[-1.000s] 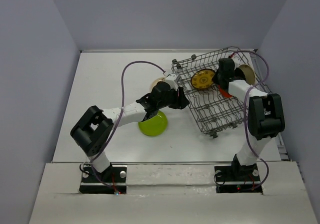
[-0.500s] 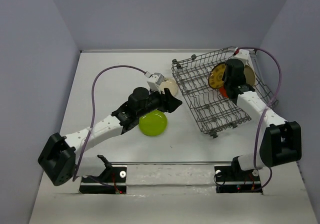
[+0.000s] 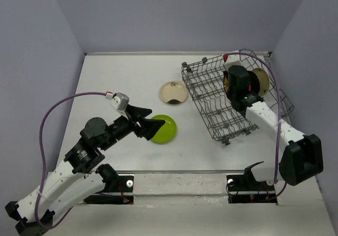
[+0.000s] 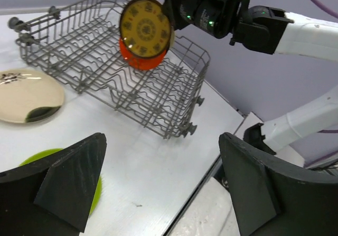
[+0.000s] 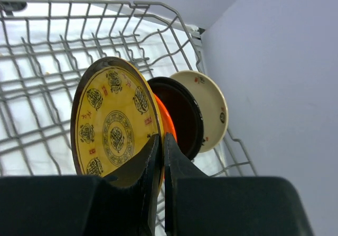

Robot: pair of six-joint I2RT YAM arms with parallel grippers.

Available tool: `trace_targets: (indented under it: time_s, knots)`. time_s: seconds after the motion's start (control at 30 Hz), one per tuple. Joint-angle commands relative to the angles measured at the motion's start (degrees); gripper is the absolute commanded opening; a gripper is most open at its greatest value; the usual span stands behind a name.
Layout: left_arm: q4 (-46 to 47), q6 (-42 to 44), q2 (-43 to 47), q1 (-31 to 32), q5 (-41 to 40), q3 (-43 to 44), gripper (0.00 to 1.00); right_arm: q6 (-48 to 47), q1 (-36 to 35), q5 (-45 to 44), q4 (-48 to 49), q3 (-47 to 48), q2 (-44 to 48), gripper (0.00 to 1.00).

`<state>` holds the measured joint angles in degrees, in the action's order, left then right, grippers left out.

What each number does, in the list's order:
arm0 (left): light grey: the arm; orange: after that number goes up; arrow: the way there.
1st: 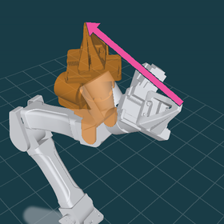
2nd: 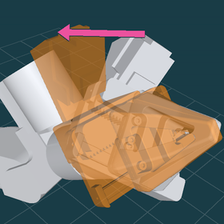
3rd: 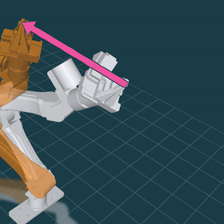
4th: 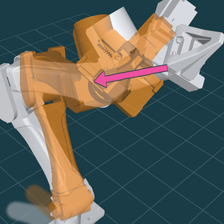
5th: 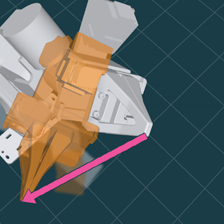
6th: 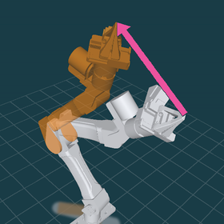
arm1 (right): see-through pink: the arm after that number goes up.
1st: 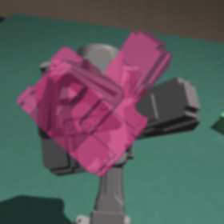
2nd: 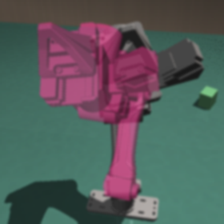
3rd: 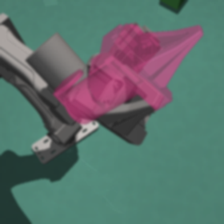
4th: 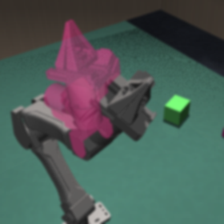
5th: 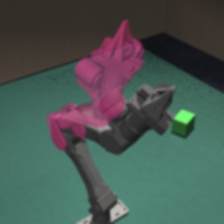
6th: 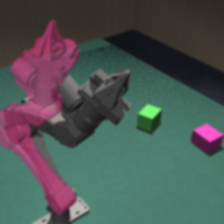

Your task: Load the plates into the dish rack

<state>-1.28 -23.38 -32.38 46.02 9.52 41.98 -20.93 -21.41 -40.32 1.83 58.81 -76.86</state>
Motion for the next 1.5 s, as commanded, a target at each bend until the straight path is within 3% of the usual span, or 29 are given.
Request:
trace_targets:
  time_s: [0.0, 0.23, 0.6, 1.1, 1.47]
  knots:
    - [-7.3, 6.1, 2.5, 0.0, -7.1, -3.4, 0.99, -8.4, 0.1, -3.4, 4.3, -0.7, 0.1, 0.07]
    - [-7.6, 8.0, 2.2, -0.1, -7.1, -4.4, 0.99, -10.5, -1.6, -4.8, 4.3, 1.3, -2.9, 0.07]
    - [-7.7, 7.6, 4.0, -0.1, -6.7, -5.2, 0.99, -8.0, -2.1, -4.2, 4.6, 2.6, -10.3, 0.07]
    - [-7.9, 7.2, 2.7, -0.1, -7.7, -5.4, 0.99, -2.7, -2.1, -1.6, 6.1, 0.3, -13.3, 0.07]
    - [-8.1, 7.0, 0.9, -0.1, -8.5, -5.3, 0.99, -1.0, -2.1, -2.3, 7.3, -0.6, -14.9, 0.19]
